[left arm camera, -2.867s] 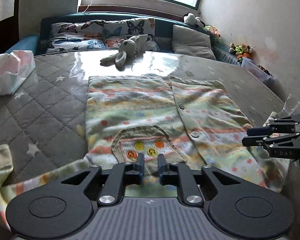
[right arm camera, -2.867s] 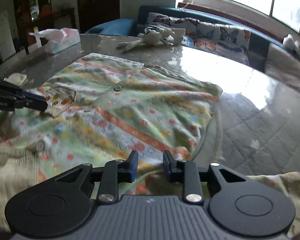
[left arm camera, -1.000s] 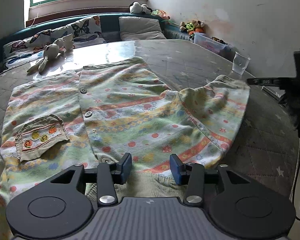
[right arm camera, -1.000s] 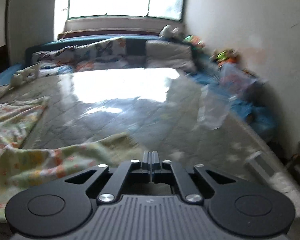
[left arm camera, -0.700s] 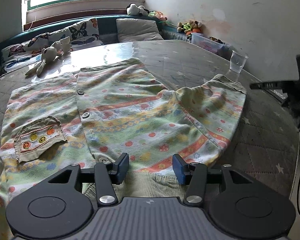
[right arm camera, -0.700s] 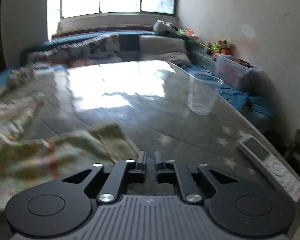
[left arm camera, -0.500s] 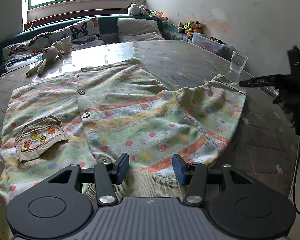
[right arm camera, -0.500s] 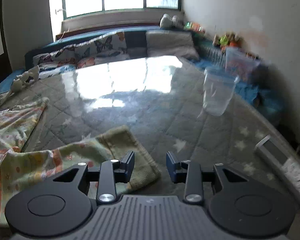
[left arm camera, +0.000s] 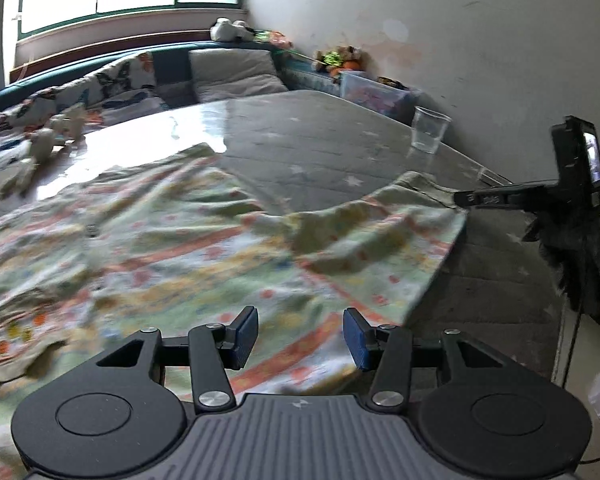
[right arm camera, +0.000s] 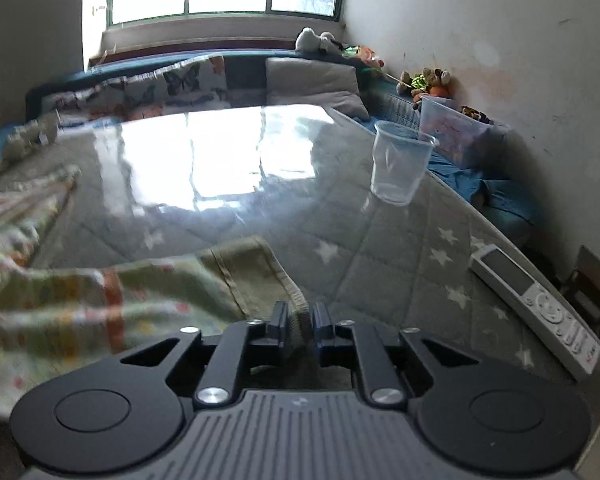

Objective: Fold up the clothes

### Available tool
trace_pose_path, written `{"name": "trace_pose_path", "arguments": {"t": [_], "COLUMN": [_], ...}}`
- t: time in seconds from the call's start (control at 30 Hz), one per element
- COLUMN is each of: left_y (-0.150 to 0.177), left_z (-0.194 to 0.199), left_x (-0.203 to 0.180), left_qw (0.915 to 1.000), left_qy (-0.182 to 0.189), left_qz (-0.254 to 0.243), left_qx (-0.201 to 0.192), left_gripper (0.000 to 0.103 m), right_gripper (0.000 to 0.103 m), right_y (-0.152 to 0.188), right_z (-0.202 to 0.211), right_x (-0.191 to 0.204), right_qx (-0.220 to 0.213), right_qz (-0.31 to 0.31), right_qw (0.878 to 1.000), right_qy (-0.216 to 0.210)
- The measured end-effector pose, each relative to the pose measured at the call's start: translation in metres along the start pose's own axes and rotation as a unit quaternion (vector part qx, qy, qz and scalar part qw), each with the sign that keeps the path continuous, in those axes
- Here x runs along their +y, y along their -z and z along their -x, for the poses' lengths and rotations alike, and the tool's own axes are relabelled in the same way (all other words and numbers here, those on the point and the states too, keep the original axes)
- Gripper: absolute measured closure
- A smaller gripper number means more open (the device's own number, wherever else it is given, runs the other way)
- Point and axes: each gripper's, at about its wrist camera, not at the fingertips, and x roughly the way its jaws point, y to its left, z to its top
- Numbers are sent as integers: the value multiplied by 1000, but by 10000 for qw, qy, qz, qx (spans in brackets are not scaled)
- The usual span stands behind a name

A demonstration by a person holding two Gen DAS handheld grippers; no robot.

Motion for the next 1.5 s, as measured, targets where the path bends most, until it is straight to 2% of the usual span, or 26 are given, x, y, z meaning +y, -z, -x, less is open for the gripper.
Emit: {"name": "trace_pose_path", "arguments": {"t": [0.13, 0.2, 0.3, 0.47, 0.63, 0.87, 1.3, 1.5], "left_y": [4, 8, 13, 14, 15, 16, 17, 19], "left_z": [-9, -12, -13, -12, -11, -12, -15, -13], "left_x": [-10, -14, -21, -23, -22, -17, -12, -12], "left_qw": [9996, 9991, 9984, 9973, 9965, 9947, 9921, 9921], "left_qy": [269, 396, 515, 667, 772, 994, 1241, 1243], "left_qz": [-69, -100, -226, -280, -306, -260, -193, -171], "left_qx": [58, 88, 82, 77, 65, 50, 28, -10], "left_gripper": [53, 53, 53, 53, 53, 54, 54, 54], "right_gripper": [86, 86, 86, 86, 87, 87, 90, 88], "right_y": [-7, -16, -28, -43, -49, -59, -105, -120], "right_z": [11, 20, 29, 30, 7, -45, -108, -124], "right_x": [2, 14, 42, 108, 166, 200, 243, 266], "right_qx": [-143, -277, -350, -236, 79, 510, 223, 178], "right_qz": [120, 362, 703, 1350, 1948, 2316, 2437, 2548], "right_qw": [9998, 9984, 9916, 9644, 9425, 9316, 9371, 9348], "right_qy": [-5, -321, -1031, -2262, -2714, -2753, -2490, -2469]}}
